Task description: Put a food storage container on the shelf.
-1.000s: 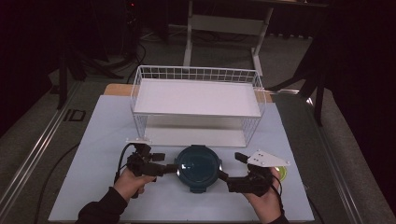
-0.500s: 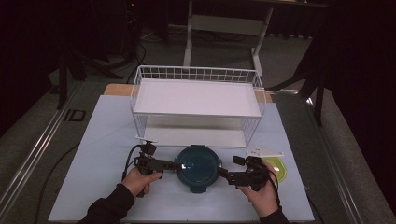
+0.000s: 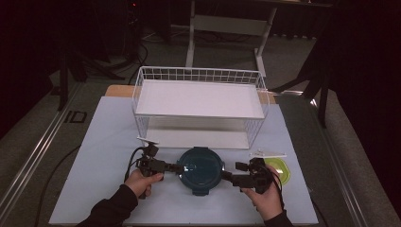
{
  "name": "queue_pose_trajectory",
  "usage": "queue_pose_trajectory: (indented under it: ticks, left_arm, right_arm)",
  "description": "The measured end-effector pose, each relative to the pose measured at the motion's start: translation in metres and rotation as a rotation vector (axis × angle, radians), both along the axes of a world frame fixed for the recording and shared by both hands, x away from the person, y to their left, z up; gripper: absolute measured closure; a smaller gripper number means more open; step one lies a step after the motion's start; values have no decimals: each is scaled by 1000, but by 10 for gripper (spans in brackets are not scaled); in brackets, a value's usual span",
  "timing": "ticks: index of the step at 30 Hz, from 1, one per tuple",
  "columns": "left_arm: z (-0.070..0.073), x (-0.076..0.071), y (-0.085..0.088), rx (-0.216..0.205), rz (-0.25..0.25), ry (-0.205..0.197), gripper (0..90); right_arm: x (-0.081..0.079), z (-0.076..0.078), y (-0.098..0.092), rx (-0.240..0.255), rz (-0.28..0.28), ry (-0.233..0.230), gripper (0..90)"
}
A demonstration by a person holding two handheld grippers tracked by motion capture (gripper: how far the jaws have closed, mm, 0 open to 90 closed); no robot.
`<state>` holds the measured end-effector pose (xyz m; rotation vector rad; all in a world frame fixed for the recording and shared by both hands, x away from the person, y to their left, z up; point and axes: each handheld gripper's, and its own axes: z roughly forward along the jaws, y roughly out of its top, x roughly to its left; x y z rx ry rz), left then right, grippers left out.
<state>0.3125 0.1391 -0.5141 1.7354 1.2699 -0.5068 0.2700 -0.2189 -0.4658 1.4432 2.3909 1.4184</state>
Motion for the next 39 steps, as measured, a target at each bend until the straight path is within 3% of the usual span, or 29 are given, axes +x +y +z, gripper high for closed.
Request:
queue_pose_trajectory:
  ticks: [1,6,7,8,13,17,18,26,32,36,39]
  left_arm:
    - [3,0,0,13,-4,7,578]
    - [6,-2,-3,13,-6,-1,665]
    - [9,-5,-6,42,2,-34,676]
    - [9,-6,-7,43,2,-46,678]
    - [10,-9,-6,56,6,-53,675]
    - [11,-13,-7,61,13,-64,675]
    - [12,-14,-8,60,10,-76,674]
    - [14,-15,-9,74,-5,-93,673]
    - [12,-15,-4,41,-60,-85,662]
    - [13,-15,-4,57,-115,-122,636]
    - [14,-13,-1,36,-128,-153,634]
  right_arm:
    - [1,-2,0,4,-2,10,180]
    - [3,-8,0,8,-12,44,194]
    - [5,-10,-1,28,-26,74,195]
    - [5,-10,-2,32,-28,84,199]
    - [-1,-19,1,37,-16,163,221]
    - [-6,-23,3,63,-8,207,300]
    - [-8,-24,4,77,-3,220,420]
    - [-8,-21,7,60,21,224,460]
    - [-7,-21,2,86,75,228,500]
    - [-8,-17,6,65,106,207,507]
    - [-7,-16,4,83,134,210,534]
